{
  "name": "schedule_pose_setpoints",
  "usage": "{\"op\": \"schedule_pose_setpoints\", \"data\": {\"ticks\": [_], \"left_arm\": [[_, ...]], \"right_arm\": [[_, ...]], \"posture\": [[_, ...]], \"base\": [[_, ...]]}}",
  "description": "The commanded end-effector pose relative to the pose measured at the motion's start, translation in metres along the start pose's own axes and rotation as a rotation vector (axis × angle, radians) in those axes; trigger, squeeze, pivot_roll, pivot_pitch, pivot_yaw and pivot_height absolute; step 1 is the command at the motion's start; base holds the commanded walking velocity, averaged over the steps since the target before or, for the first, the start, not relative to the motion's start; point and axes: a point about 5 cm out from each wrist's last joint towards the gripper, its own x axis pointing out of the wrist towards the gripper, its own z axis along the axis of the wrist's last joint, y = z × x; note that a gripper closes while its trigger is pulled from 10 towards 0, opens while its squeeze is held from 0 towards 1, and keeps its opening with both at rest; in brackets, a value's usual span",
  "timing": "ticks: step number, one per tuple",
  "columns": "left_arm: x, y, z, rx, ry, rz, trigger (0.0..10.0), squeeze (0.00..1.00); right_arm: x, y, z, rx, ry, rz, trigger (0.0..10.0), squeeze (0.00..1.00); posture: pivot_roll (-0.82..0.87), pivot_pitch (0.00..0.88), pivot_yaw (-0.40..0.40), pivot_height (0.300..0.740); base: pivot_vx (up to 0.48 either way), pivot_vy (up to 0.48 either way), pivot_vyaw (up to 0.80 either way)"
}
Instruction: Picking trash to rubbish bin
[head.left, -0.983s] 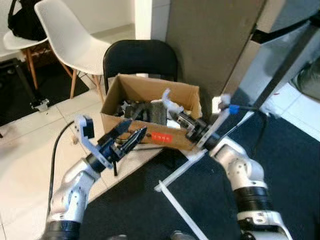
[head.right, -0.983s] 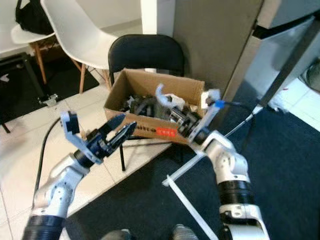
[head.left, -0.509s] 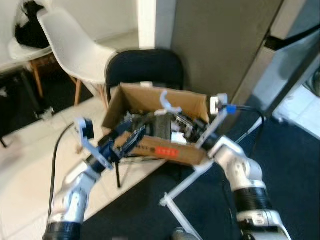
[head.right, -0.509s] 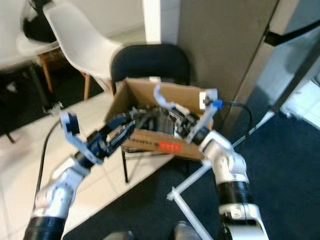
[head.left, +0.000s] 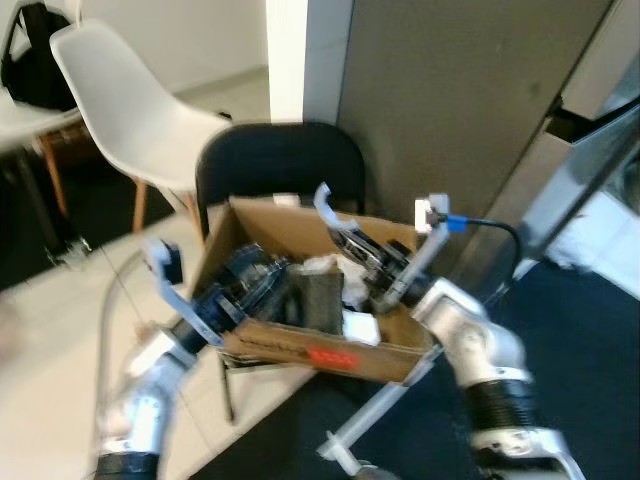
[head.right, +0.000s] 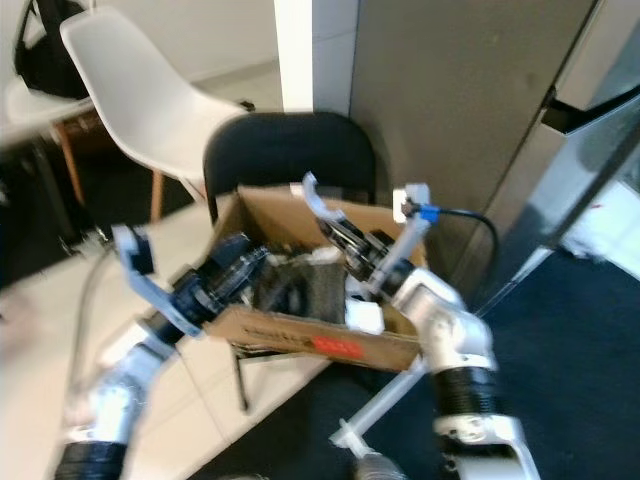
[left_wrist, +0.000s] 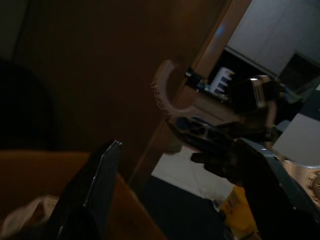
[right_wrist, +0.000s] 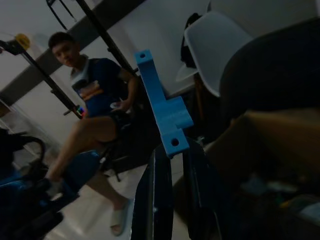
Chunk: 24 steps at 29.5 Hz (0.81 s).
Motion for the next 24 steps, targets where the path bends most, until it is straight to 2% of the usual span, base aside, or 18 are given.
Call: {"op": "schedule_pose_setpoints", "data": {"ticks": [1, 5, 8, 12, 21, 22, 24], "left_arm": [[-0.004, 0.001, 0.001, -0.005, -0.005, 0.017, 10.0, 0.00], [-0.005, 0.002, 0.000, -0.030, -0.011, 0.036, 10.0, 0.00], [-0.009, 0.003, -0.001, -0.149, -0.037, 0.070, 10.0, 0.00], [-0.013, 0.001, -0.002, -0.203, -0.060, 0.093, 10.0, 0.00], [-0.017, 0.007, -0.005, -0.288, -0.063, 0.180, 10.0, 0.00], [-0.019, 0.011, -0.006, -0.295, -0.037, 0.242, 10.0, 0.00], [-0.019, 0.013, -0.007, -0.297, -0.026, 0.267, 10.0, 0.00]], "right_arm": [[0.002, 0.002, -0.001, 0.000, 0.001, 0.006, 10.0, 0.00], [0.002, 0.002, -0.001, -0.001, 0.002, 0.006, 10.0, 0.00], [0.002, 0.002, -0.002, -0.008, 0.005, 0.005, 10.0, 0.00], [0.002, 0.002, -0.002, -0.010, 0.008, 0.004, 10.0, 0.00], [0.002, 0.002, -0.002, -0.013, 0.010, 0.003, 10.0, 0.00], [0.003, 0.002, -0.002, -0.020, 0.012, 0.003, 10.0, 0.00], [0.003, 0.002, -0.002, -0.025, 0.014, 0.002, 10.0, 0.00]], "posture": [[0.06, 0.000, -0.021, 0.740], [0.05, 0.000, -0.021, 0.740], [0.05, 0.000, -0.021, 0.740], [0.06, 0.000, -0.019, 0.740], [0.06, 0.000, -0.019, 0.740], [0.06, 0.000, -0.018, 0.740], [0.06, 0.000, -0.018, 0.740]], "base": [[0.394, 0.000, 0.00], [0.378, 0.000, 0.00], [0.000, 0.000, 0.00], [0.000, 0.000, 0.00], [0.000, 0.000, 0.00], [0.000, 0.000, 0.00], [0.000, 0.000, 0.00]]}}
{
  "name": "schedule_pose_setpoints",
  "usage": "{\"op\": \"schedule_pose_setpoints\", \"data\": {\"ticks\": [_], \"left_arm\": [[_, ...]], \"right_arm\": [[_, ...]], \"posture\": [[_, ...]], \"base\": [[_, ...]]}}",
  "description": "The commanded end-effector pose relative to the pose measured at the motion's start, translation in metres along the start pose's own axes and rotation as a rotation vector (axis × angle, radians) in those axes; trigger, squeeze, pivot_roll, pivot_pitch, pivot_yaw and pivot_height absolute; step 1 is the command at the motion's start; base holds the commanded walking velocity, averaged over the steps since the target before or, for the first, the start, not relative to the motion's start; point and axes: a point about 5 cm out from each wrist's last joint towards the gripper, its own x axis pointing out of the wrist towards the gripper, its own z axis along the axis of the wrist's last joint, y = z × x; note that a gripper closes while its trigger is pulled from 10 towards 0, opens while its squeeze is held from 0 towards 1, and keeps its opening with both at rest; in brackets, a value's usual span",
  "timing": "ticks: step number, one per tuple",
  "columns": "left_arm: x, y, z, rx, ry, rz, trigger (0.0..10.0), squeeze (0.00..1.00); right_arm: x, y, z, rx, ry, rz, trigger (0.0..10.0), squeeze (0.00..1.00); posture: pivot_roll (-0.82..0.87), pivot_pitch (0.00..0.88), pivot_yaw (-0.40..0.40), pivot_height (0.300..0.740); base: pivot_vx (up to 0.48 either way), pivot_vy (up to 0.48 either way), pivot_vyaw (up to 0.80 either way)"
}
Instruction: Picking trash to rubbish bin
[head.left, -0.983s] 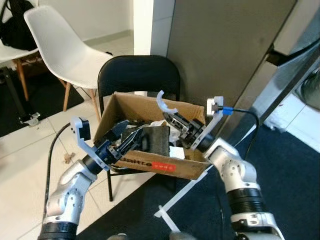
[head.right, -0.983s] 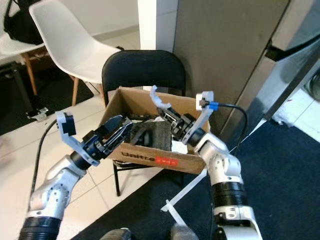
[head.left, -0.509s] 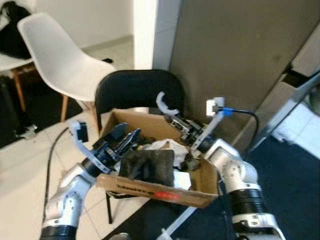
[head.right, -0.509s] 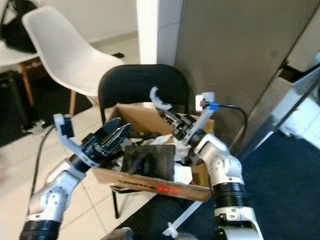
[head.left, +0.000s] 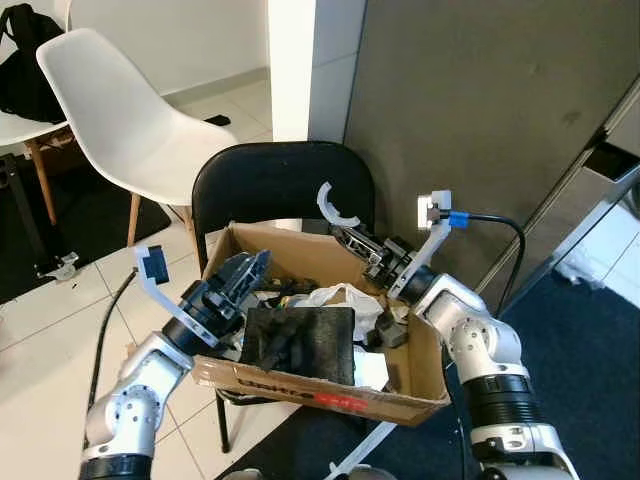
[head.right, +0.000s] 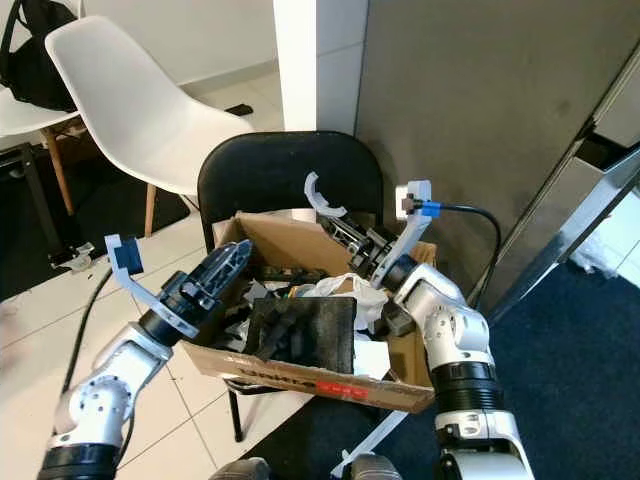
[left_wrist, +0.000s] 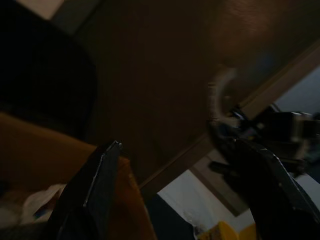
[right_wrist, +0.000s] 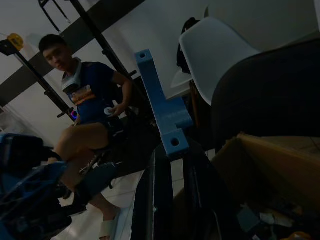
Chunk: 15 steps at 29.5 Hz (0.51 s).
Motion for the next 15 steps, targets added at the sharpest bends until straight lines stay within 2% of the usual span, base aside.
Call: {"op": "schedule_pose_setpoints", "data": {"ticks": [1, 2, 5, 7, 9, 10, 11, 14, 15], "left_arm": [[0.000, 0.002, -0.002, -0.010, 0.015, 0.031, 10.0, 0.00], [-0.001, 0.003, -0.001, -0.037, 0.037, 0.045, 10.0, 0.00], [-0.002, 0.005, 0.001, -0.050, 0.070, 0.078, 10.0, 0.00], [-0.004, 0.008, 0.004, -0.003, 0.113, 0.118, 10.0, 0.00], [-0.004, 0.007, 0.007, 0.005, 0.136, 0.120, 10.0, 0.00], [-0.006, 0.007, 0.010, 0.066, 0.188, 0.132, 10.0, 0.00], [-0.006, 0.007, 0.010, 0.066, 0.188, 0.132, 10.0, 0.00], [-0.005, 0.004, 0.013, 0.195, 0.300, 0.134, 10.0, 0.00], [-0.005, 0.004, 0.013, 0.195, 0.300, 0.134, 10.0, 0.00]], "right_arm": [[-0.001, -0.001, 0.001, -0.020, -0.002, -0.010, 10.0, 0.00], [-0.002, -0.001, 0.001, -0.032, 0.004, -0.011, 10.0, 0.00], [-0.002, -0.001, 0.002, -0.053, 0.012, -0.010, 10.0, 0.00], [-0.002, 0.000, 0.003, -0.074, 0.020, -0.003, 10.0, 0.00], [-0.002, 0.000, 0.004, -0.085, 0.025, 0.000, 10.0, 0.00], [-0.002, 0.000, 0.005, -0.102, 0.032, 0.003, 10.0, 0.00], [-0.002, 0.000, 0.005, -0.102, 0.032, 0.003, 10.0, 0.00], [-0.002, 0.001, 0.006, -0.135, 0.046, 0.008, 10.0, 0.00], [-0.002, 0.001, 0.006, -0.135, 0.046, 0.008, 10.0, 0.00]], "posture": [[0.06, 0.000, -0.017, 0.740], [0.06, 0.000, -0.017, 0.740], [0.06, 0.000, -0.017, 0.740], [0.06, 0.000, -0.015, 0.740], [0.06, 0.000, -0.015, 0.740], [0.06, 0.000, -0.015, 0.740], [0.06, 0.000, -0.015, 0.740], [0.06, 0.000, -0.014, 0.740], [0.06, 0.000, -0.014, 0.740]], "base": [[0.000, 0.000, 0.00], [0.000, 0.000, 0.00], [0.000, 0.000, 0.00], [0.000, 0.000, 0.00], [0.000, 0.000, 0.00], [0.000, 0.000, 0.00], [0.000, 0.000, 0.00], [0.000, 0.000, 0.00], [0.000, 0.000, 0.00]]}}
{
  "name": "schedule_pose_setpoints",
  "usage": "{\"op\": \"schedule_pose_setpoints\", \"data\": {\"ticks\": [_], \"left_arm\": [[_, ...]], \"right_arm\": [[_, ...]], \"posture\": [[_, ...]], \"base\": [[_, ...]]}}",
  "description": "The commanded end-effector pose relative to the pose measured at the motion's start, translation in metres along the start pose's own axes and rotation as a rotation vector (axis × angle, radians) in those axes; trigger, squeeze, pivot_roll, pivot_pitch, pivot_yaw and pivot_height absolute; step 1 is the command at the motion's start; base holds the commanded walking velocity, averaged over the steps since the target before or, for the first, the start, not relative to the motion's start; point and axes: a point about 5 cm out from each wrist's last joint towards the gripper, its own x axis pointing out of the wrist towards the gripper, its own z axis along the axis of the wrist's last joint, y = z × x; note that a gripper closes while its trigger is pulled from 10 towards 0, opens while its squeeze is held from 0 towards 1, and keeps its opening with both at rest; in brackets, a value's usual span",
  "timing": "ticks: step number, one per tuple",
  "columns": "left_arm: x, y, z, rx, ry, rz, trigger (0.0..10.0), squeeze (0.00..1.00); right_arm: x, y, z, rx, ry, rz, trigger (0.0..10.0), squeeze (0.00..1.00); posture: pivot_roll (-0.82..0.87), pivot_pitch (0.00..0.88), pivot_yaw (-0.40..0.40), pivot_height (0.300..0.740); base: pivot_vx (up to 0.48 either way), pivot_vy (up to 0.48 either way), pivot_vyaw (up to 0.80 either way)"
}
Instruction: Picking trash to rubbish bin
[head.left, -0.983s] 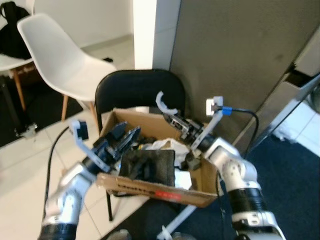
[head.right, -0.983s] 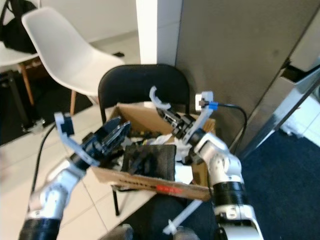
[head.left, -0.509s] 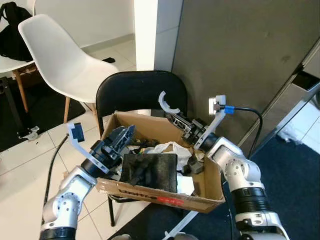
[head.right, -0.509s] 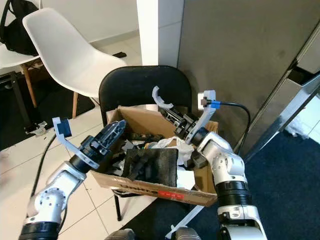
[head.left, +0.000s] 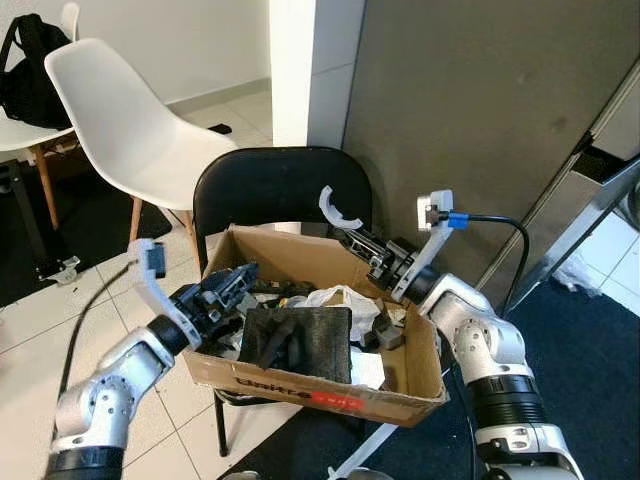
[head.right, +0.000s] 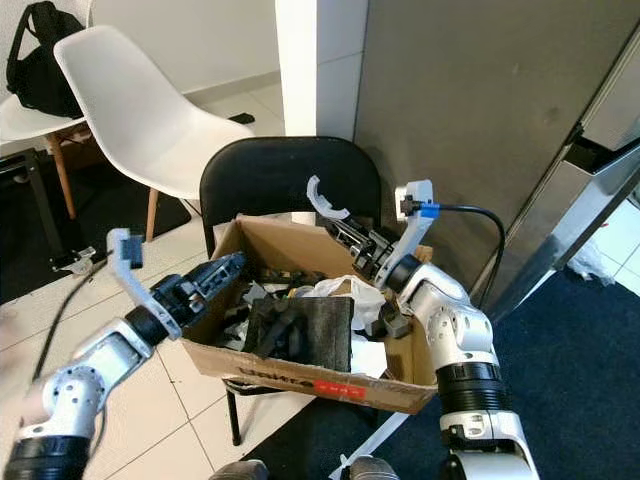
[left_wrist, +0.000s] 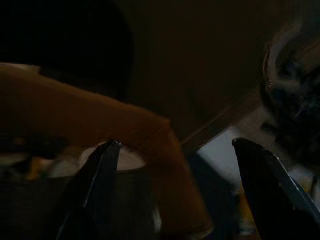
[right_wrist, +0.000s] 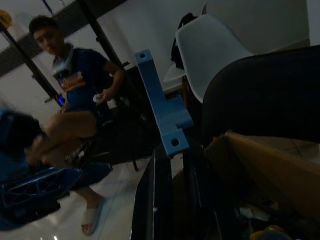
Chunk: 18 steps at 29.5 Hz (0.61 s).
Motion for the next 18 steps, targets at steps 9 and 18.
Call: {"op": "schedule_pose_setpoints", "data": {"ticks": [9, 18], "left_arm": [[0.002, -0.019, -0.013, 0.105, 0.138, -0.077, 10.0, 0.00], [0.003, -0.023, -0.010, 0.201, 0.132, -0.106, 10.0, 0.00]], "right_arm": [[-0.001, 0.004, 0.002, -0.081, 0.005, 0.030, 10.0, 0.00], [-0.002, 0.004, -0.001, -0.117, 0.043, 0.038, 10.0, 0.00]], "posture": [[0.06, 0.000, -0.014, 0.740], [0.06, 0.000, -0.015, 0.740]], "base": [[0.000, 0.000, 0.00], [0.000, 0.000, 0.00]]}}
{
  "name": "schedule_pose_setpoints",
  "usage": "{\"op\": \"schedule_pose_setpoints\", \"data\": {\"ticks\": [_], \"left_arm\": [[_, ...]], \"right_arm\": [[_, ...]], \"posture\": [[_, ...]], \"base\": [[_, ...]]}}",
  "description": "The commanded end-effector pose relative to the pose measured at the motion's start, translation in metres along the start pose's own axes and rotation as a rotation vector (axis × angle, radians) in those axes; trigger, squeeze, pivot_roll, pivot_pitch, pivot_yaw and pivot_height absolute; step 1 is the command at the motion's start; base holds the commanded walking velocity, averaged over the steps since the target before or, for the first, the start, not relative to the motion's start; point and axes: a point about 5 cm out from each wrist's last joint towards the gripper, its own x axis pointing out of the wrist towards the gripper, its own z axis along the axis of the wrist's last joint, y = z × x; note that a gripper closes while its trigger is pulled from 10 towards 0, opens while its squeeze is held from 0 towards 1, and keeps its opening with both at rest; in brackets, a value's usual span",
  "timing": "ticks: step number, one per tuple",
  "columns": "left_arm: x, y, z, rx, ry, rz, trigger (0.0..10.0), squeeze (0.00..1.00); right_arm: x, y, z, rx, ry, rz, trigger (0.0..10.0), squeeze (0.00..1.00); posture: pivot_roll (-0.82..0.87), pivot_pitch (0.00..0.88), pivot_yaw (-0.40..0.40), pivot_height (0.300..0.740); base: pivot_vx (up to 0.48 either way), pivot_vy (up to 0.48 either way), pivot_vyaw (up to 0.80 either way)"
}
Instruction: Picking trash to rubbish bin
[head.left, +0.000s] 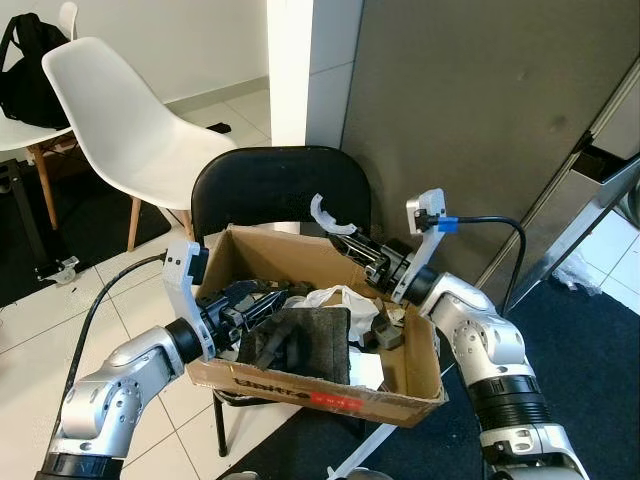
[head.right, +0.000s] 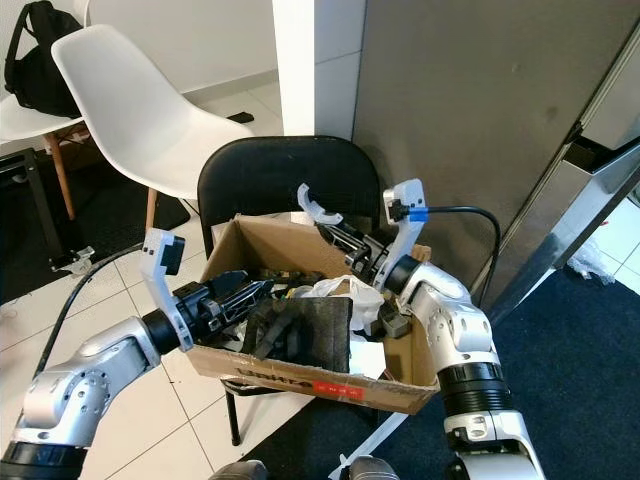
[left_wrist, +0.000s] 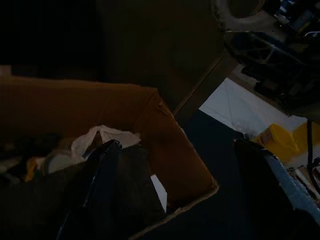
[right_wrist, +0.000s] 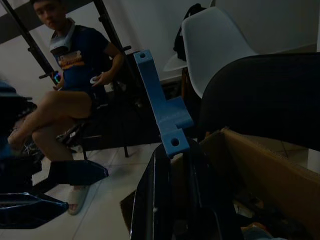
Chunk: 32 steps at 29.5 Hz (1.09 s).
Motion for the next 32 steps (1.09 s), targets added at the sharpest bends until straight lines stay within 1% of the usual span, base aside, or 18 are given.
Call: {"op": "schedule_pose_setpoints", "data": {"ticks": [1, 7, 8, 9, 10, 14, 23, 24, 26, 27, 28, 29, 30, 32], "left_arm": [[-0.002, -0.001, 0.002, 0.053, 0.015, -0.006, 10.0, 0.00], [-0.003, -0.002, 0.001, 0.057, 0.019, -0.013, 10.0, 0.00], [-0.003, -0.002, 0.001, 0.054, 0.019, -0.015, 10.0, 0.00], [-0.003, -0.002, 0.001, 0.052, 0.018, -0.015, 10.0, 0.00], [-0.003, -0.002, 0.000, 0.050, 0.018, -0.016, 10.0, 0.00], [-0.003, -0.002, 0.000, 0.051, 0.017, -0.017, 10.0, 0.00], [-0.003, 0.000, -0.001, 0.055, 0.003, -0.022, 10.0, 0.00], [-0.002, 0.000, 0.000, 0.059, -0.008, -0.016, 10.0, 0.00], [-0.002, 0.000, 0.000, 0.059, -0.008, -0.016, 10.0, 0.00], [0.000, 0.004, 0.002, 0.074, -0.047, 0.013, 10.0, 0.00], [0.002, 0.005, 0.003, 0.079, -0.064, 0.026, 10.0, 0.00], [0.005, 0.007, 0.007, 0.088, -0.106, 0.051, 10.0, 0.00], [0.005, 0.007, 0.007, 0.088, -0.106, 0.051, 10.0, 0.00], [0.009, 0.009, 0.012, 0.099, -0.172, 0.089, 10.0, 0.00]], "right_arm": [[-0.002, 0.001, -0.001, -0.014, 0.003, -0.001, 10.0, 0.00], [-0.002, 0.001, -0.002, -0.012, 0.007, 0.005, 10.0, 0.00], [-0.002, 0.001, -0.003, -0.009, 0.009, 0.011, 10.0, 0.06], [-0.002, 0.002, -0.003, 0.001, 0.011, 0.016, 10.0, 0.68], [-0.002, 0.002, -0.004, 0.007, 0.014, 0.025, 10.0, 1.00], [-0.002, 0.003, -0.004, 0.008, 0.016, 0.030, 10.0, 1.00], [-0.002, 0.000, -0.005, 0.011, 0.009, 0.000, 10.0, 1.00], [-0.002, 0.000, -0.005, 0.014, 0.004, -0.006, 10.0, 0.53], [-0.002, 0.000, -0.005, 0.014, 0.004, -0.006, 10.0, 0.53], [-0.002, -0.002, -0.004, 0.029, -0.017, -0.030, 10.0, 0.00], [-0.002, -0.003, -0.005, 0.037, -0.025, -0.041, 10.0, 0.00], [-0.002, -0.005, -0.005, 0.054, -0.037, -0.055, 10.0, 0.00], [-0.002, -0.005, -0.005, 0.054, -0.037, -0.055, 10.0, 0.00], [-0.002, -0.007, -0.005, 0.075, -0.053, -0.069, 10.0, 0.00]], "posture": [[0.06, 0.000, -0.015, 0.740], [0.06, 0.000, -0.015, 0.740], [0.06, 0.000, -0.015, 0.740], [0.06, 0.000, -0.015, 0.740], [0.06, 0.000, -0.015, 0.740], [0.06, 0.000, -0.015, 0.740], [0.06, 0.000, -0.018, 0.740], [0.06, 0.000, -0.018, 0.740], [0.06, 0.000, -0.018, 0.740], [0.06, 0.000, -0.018, 0.740], [0.06, 0.000, -0.018, 0.740], [0.06, 0.000, -0.018, 0.740], [0.06, 0.000, -0.018, 0.740], [0.06, 0.000, -0.018, 0.740]], "base": [[0.000, 0.000, 0.00], [0.000, 0.000, 0.00], [0.000, 0.000, 0.00], [0.000, 0.000, 0.00], [0.000, 0.000, 0.00], [0.000, 0.000, 0.00], [0.000, 0.000, 0.00], [0.000, 0.000, 0.00], [0.000, 0.000, 0.00], [0.000, 0.000, 0.00], [0.000, 0.000, 0.00], [0.000, 0.000, 0.00], [0.000, 0.000, 0.00], [0.000, 0.000, 0.00]]}}
